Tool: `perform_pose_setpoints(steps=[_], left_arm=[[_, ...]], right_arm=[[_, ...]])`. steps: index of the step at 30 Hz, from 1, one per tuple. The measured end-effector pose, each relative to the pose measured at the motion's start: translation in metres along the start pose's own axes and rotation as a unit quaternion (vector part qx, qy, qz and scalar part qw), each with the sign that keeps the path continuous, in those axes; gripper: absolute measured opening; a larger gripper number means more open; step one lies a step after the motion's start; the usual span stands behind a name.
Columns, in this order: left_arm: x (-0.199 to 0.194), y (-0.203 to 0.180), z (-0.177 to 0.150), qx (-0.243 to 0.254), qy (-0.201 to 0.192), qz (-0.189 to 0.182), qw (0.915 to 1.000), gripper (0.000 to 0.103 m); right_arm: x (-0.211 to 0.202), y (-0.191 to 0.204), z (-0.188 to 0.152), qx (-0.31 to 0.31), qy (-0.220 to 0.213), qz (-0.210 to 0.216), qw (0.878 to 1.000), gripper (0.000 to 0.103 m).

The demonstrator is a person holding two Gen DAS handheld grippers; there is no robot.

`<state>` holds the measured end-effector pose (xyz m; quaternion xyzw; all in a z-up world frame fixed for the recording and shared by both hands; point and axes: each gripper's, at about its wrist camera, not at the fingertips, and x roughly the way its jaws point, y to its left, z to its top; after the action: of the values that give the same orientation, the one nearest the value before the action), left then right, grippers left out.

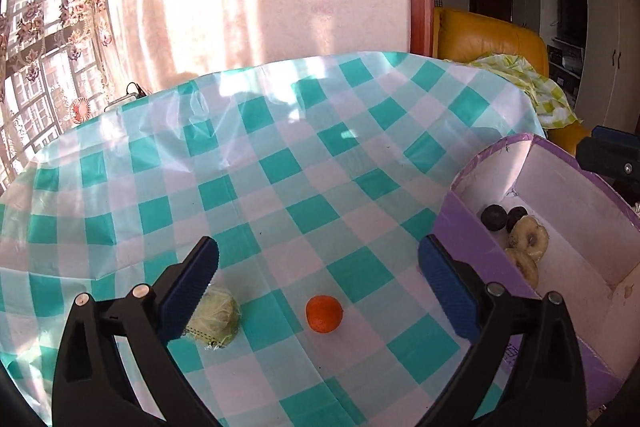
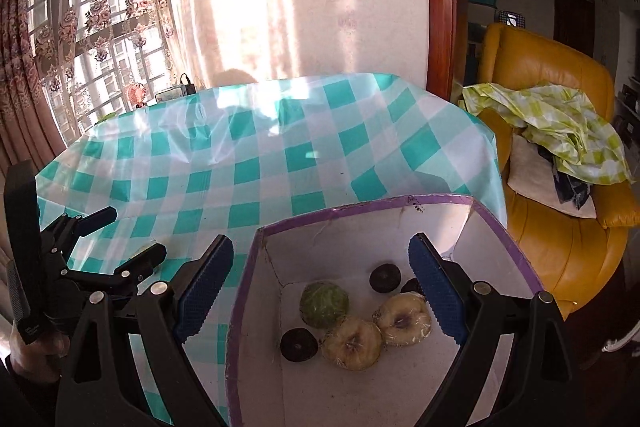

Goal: Organize fruits
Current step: 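Move both tools back over the green wrapped fruit and orange tangerine, then grasp the green wrapped fruit with the left tool while the right tool grasps the orange tangerine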

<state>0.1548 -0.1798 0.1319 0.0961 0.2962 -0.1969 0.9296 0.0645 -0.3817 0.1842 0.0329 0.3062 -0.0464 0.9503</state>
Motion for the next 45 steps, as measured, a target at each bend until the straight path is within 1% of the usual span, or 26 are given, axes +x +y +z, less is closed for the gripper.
perform_pose_setpoints(steps=[3,5,9,10,11,14,15,16,18,19,20,21,23,24,34,37,39,41,45], left_arm=[[0.001,0.021,-0.002,-0.026,-0.001,0.032,0.9992,0.100],[-0.001,0.034,-0.003,-0.039,-0.004,0.056,0.9977,0.101],[-0.007,0.054,-0.005,-0.068,-0.018,0.079,0.9944,0.101],[-0.008,0.057,-0.006,-0.067,-0.024,0.079,0.9943,0.101],[-0.009,0.061,-0.007,-0.067,-0.029,0.071,0.9948,0.101],[-0.008,0.074,-0.013,-0.089,-0.038,0.038,0.9946,0.101],[-0.008,0.079,-0.015,-0.095,-0.042,0.038,0.9939,0.101],[-0.006,0.081,-0.017,-0.096,-0.040,0.048,0.9934,0.101],[0.001,0.086,-0.020,-0.084,-0.023,0.069,0.9938,0.101],[0.004,0.089,-0.022,-0.082,-0.013,0.069,0.9941,0.101],[0.007,0.094,-0.025,-0.089,-0.004,0.063,0.9940,0.101],[0.010,0.099,-0.028,-0.100,0.004,0.048,0.9938,0.101],[0.015,0.110,-0.036,-0.122,0.012,0.022,0.9922,0.101],[0.018,0.113,-0.040,-0.127,0.015,0.016,0.9917,0.101],[0.040,0.126,-0.059,-0.145,0.042,-0.017,0.9884,0.100],[0.047,0.125,-0.065,-0.140,0.053,-0.031,0.9882,0.099],[0.053,0.123,-0.068,-0.132,0.063,-0.041,0.9883,0.097],[0.060,0.121,-0.072,-0.126,0.074,-0.049,0.9881,0.096],[0.071,0.119,-0.078,-0.125,0.088,-0.055,0.9867,0.096]], right_arm=[[0.000,0.020,0.002,-0.018,-0.003,-0.020,1.000,0.087],[0.001,0.030,0.003,-0.024,-0.003,-0.025,0.999,0.087],[0.005,0.047,0.003,-0.036,-0.003,-0.048,0.998,0.087],[0.006,0.050,0.003,-0.037,-0.001,-0.047,0.998,0.087],[0.008,0.054,0.002,-0.040,0.001,-0.042,0.998,0.087],[0.011,0.072,-0.003,-0.061,0.005,-0.024,0.998,0.087],[0.012,0.079,-0.005,-0.066,0.006,-0.022,0.998,0.087],[0.014,0.086,-0.007,-0.071,0.008,-0.021,0.997,0.087],[0.018,0.100,-0.012,-0.081,0.012,-0.021,0.996,0.087],[0.021,0.105,-0.013,-0.085,0.015,-0.019,0.996,0.087],[0.024,0.110,-0.015,-0.087,0.018,-0.018,0.996,0.087],[0.027,0.115,-0.018,-0.091,0.021,-0.016,0.995,0.087],[0.032,0.124,-0.021,-0.098,0.026,-0.018,0.995,0.087],[0.034,0.128,-0.023,-0.099,0.029,-0.017,0.994,0.087],[0.064,0.153,-0.037,-0.105,0.059,-0.003,0.993,0.087],[0.073,0.156,-0.043,-0.104,0.065,0.005,0.992,0.087],[0.081,0.157,-0.048,-0.105,0.070,0.005,0.992,0.087],[0.090,0.159,-0.053,-0.107,0.077,0.007,0.991,0.087],[0.101,0.161,-0.062,-0.112,0.086,0.020,0.990,0.087]])
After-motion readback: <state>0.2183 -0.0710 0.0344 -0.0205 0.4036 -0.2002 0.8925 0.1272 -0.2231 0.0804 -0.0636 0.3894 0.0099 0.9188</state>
